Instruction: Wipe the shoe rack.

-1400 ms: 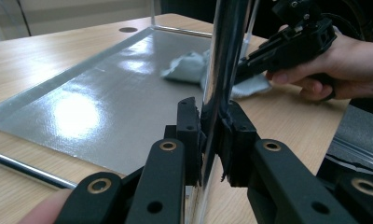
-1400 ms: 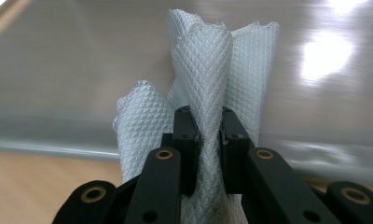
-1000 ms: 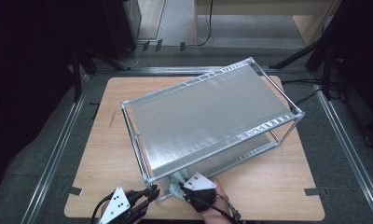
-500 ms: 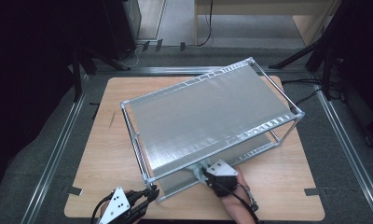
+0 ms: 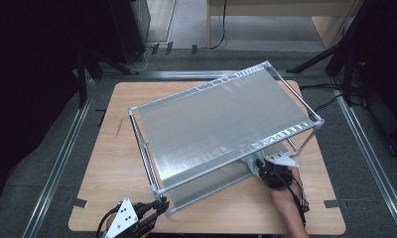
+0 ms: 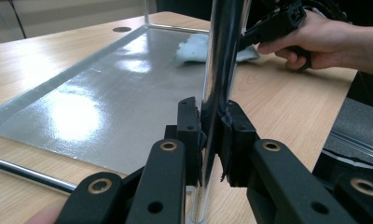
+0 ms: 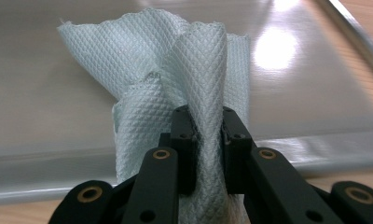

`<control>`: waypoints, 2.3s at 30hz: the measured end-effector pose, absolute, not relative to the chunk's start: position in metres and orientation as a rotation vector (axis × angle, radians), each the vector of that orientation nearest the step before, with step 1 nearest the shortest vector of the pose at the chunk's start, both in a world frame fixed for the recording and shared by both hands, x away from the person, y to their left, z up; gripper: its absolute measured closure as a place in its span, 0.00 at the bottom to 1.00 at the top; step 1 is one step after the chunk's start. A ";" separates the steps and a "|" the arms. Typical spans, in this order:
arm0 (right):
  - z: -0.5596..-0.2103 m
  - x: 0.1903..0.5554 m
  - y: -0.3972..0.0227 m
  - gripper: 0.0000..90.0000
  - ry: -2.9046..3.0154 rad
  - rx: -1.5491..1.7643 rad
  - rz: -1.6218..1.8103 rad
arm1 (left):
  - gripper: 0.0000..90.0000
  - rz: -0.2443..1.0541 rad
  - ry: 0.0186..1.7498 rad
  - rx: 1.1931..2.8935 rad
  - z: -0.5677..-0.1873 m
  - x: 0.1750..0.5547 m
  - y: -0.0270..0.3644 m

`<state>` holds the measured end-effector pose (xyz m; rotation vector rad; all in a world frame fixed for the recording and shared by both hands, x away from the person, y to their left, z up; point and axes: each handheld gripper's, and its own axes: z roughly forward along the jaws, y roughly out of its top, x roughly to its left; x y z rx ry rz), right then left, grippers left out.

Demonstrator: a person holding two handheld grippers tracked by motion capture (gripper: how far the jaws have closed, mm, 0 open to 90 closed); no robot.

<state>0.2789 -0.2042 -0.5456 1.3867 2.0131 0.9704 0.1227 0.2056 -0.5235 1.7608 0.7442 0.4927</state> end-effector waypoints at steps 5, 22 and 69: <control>-0.545 0.284 -0.223 0.88 1.961 1.438 0.966 | 0.90 0.501 0.772 1.748 -0.523 0.124 0.211; -0.549 0.266 -0.174 0.88 2.050 1.337 1.025 | 0.89 0.490 0.774 1.742 -0.524 0.125 0.213; -0.547 0.276 -0.209 0.86 1.971 1.329 0.916 | 0.88 0.469 0.759 1.741 -0.524 0.125 0.206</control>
